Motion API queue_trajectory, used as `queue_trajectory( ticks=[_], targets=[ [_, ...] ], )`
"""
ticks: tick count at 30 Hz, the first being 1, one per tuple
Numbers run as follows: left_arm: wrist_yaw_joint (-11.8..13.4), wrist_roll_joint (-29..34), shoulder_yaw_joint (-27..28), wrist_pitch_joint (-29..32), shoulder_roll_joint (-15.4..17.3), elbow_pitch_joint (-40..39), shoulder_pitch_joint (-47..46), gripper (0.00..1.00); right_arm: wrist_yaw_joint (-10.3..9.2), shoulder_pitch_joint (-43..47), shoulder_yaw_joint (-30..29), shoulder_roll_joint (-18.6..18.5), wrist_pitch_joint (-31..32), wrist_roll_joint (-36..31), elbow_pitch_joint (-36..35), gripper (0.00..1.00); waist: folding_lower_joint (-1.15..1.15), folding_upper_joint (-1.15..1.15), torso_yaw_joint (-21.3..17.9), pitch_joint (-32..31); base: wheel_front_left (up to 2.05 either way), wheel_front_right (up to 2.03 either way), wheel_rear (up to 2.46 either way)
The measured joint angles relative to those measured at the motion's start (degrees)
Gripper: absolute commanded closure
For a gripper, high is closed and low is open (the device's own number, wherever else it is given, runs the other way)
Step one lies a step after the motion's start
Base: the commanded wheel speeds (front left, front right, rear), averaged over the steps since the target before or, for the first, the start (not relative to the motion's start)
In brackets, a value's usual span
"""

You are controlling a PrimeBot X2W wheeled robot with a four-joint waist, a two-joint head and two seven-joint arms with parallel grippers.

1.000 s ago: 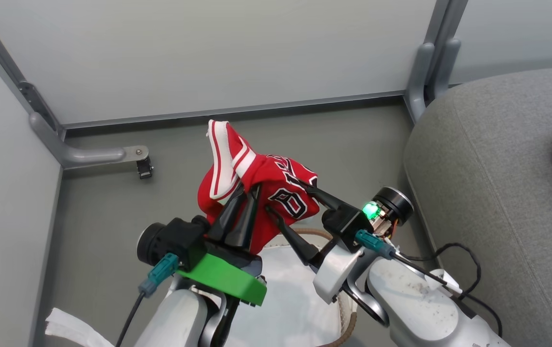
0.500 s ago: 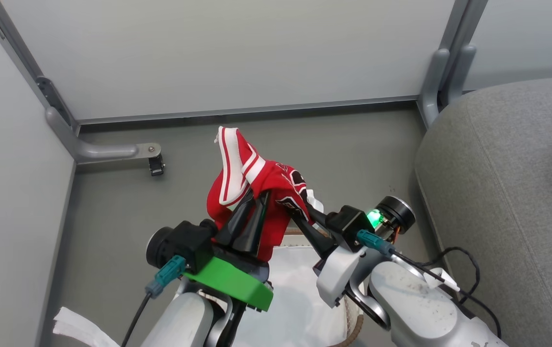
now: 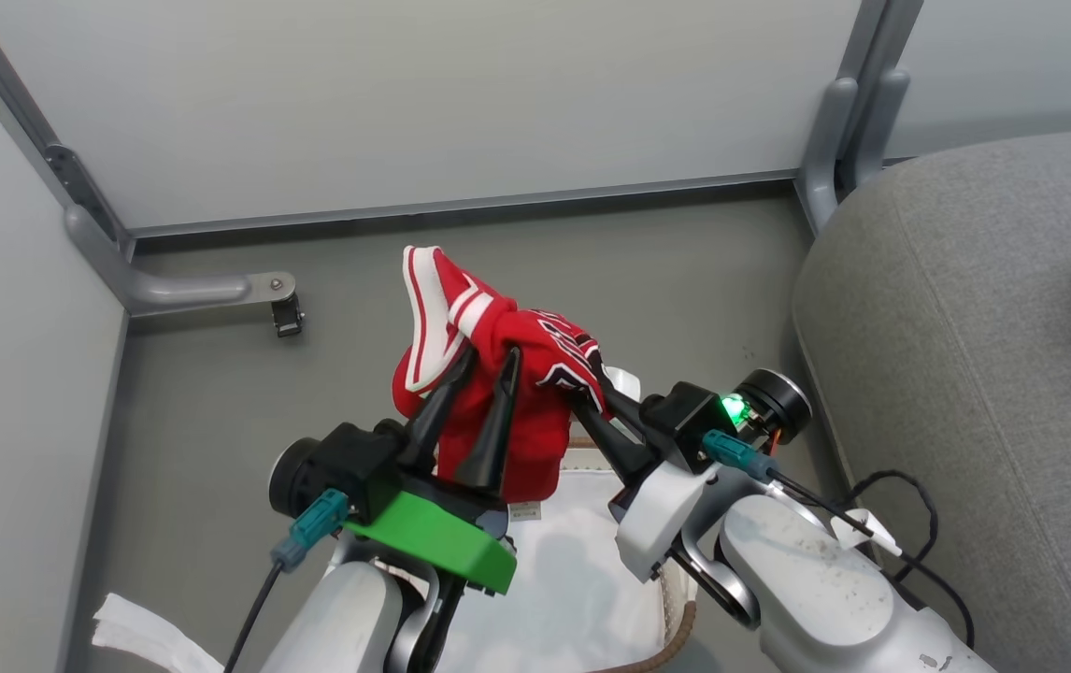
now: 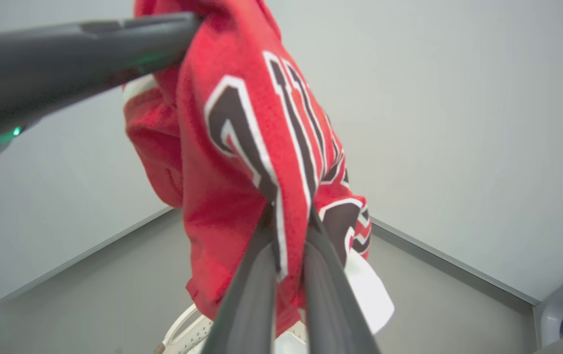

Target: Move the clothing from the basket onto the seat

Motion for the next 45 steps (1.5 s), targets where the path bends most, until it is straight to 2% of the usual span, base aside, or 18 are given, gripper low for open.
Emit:
queue_trajectory(
  ticks=[5, 11, 34, 39, 45],
  targets=[
    [0.00, 1.14, 0.97, -0.01, -0.01, 0.82, 0.14, 0.00, 0.00, 0.47, -1.13, 0.04, 0.00, 0.25, -1.86, 1.00, 0.00, 0.00, -1.57, -0.18, 0.00, 0.00, 0.00],
    [0.00, 2.21, 2.12, -0.01, -0.01, 1.27, 0.43, 0.00, 0.00, 1.10, -2.76, 0.04, 0.00, 0.04, -3.27, 1.00, 0.00, 0.00, -5.22, -0.26, 0.00, 0.00, 0.00],
    [0.00, 4.08, 2.19, -0.01, 0.03, 2.93, -0.76, 0.00, 0.00, 3.91, -10.00, -0.79, 0.00, -0.35, -8.58, 1.00, 0.00, 0.00, -27.37, 2.79, 0.00, 0.00, 0.00],
    [0.00, 3.81, 0.36, -0.01, 0.12, 4.13, -2.82, 0.00, 0.00, 4.20, -13.16, -1.57, 0.00, -1.56, -9.77, 1.00, 0.00, 0.00, -29.96, 4.62, 0.00, 0.00, 0.00],
    [0.00, 3.32, -0.89, -0.01, 0.59, 5.38, -4.35, 0.00, 0.00, 2.07, -16.91, -3.39, 0.00, -3.43, -10.61, 1.00, 0.00, 0.00, -31.13, 7.32, 0.00, 0.00, 0.00]
  ],
)
